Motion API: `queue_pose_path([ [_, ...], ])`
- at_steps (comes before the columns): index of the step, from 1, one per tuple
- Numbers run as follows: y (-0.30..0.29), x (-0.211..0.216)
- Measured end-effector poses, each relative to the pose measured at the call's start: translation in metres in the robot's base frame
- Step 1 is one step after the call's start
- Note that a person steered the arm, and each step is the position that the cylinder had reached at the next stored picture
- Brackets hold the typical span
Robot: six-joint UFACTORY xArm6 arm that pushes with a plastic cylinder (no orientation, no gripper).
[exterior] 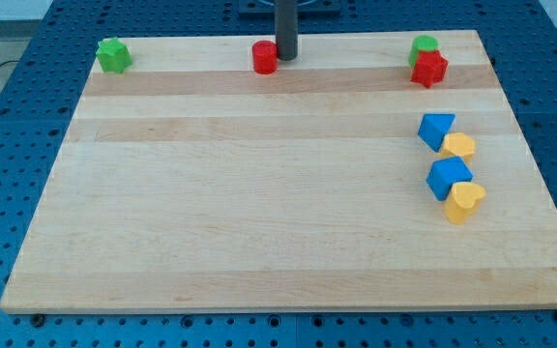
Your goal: Place the arm to the top right
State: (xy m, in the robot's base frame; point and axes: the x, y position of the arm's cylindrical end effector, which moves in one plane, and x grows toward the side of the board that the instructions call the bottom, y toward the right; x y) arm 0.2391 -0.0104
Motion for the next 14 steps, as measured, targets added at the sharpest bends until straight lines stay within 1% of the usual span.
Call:
queue_pose_path([
  [1,0.018,0.033],
  [2,0.026,0.076],
  [3,0.026,0.091],
  [6,0.026,0.093],
  [7,0.041,0.126],
  [8,0.07,0.144],
  [10,0.153,0.124],
  [11,0.216,0.121],
  [12,0.271,0.089],
  [13,0.286,0.024],
  [14,0.286,-0.016],
])
